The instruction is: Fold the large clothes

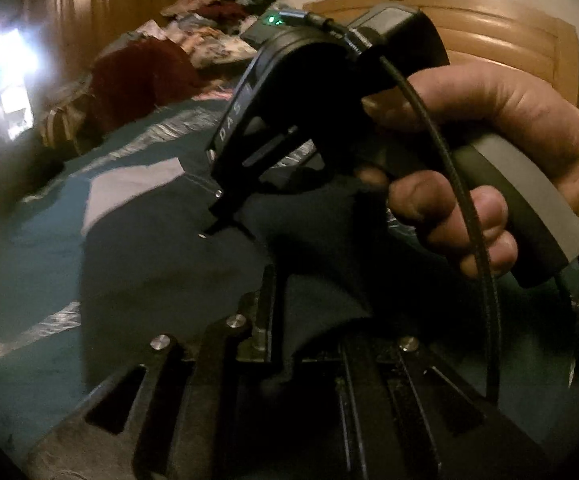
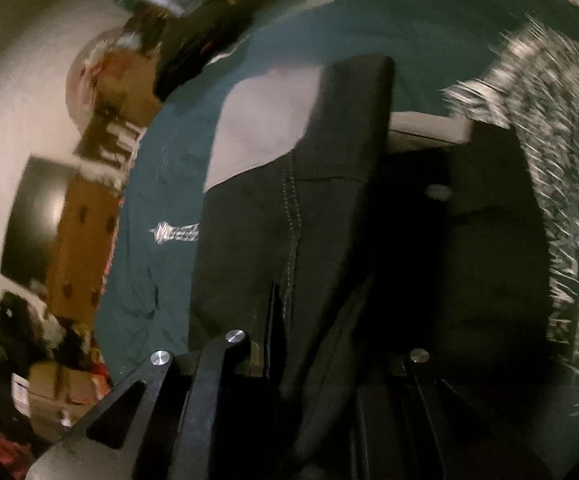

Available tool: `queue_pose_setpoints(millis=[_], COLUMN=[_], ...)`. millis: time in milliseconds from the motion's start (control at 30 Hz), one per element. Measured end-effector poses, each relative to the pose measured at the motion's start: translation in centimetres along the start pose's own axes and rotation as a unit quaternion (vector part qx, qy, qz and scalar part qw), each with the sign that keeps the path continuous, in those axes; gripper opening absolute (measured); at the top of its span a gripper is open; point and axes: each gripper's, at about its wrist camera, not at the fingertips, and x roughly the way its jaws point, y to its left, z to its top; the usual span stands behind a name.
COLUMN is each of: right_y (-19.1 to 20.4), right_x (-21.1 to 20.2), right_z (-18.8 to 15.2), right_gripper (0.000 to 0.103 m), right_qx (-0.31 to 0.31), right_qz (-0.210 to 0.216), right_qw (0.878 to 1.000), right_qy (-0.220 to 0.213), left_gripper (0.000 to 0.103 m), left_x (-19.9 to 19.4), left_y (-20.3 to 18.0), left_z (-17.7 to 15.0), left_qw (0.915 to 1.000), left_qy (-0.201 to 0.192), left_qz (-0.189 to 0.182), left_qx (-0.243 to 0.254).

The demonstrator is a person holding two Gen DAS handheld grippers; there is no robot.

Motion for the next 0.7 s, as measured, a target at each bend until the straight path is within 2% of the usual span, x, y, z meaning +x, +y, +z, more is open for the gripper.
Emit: queue_pose_setpoints(millis=[200, 333, 433, 500, 533, 600, 700], right_y=[-6.7, -10.4, -12.9, -14.1, -14.3, -14.2, -13.9], right_x=[-1.0, -0.6, 1.4, 1.8, 1.8, 1.1, -0.9], right_z=[-0.2, -1.4, -2.2, -2.3, -2.4, -2.7, -3.9], right_gripper=[0.015, 0.015, 0.013, 0.012, 0.014, 0.028, 0.048], right_qx=[0.041, 0.069, 0.088, 0.099, 0.102, 0.105, 0.093], right_qz=[0.012, 0.013, 0.02, 0.035, 0.04, 0.043, 0.042], right_qw=[0.999, 0.997, 0.996, 0.994, 0.994, 0.993, 0.995], right_qy=[-0.003, -0.008, 0.011, 0.01, 0.01, 0.012, 0.008], left_gripper=[0.008, 0.014, 0.019, 0.02, 0.021, 0.028, 0.031], left_x=[3.4, 5.9, 5.6, 3.6, 1.8, -1.2, -6.2], left_y=[-2.2, -3.2, -3.0, -2.2, -1.8, -1.6, 0.0], left_z=[0.1, -1.0, -0.9, -0.5, -0.5, -1.3, -3.6], left_qw=[0.9993, 0.9966, 0.9956, 0.9954, 0.9963, 0.9975, 0.9991], left_qy=[0.029, 0.071, 0.084, 0.085, 0.074, 0.06, 0.038], left_qz=[-0.02, -0.03, -0.028, -0.029, -0.028, -0.019, 0.02], left_qx=[0.015, 0.028, 0.03, 0.033, 0.034, 0.031, 0.004])
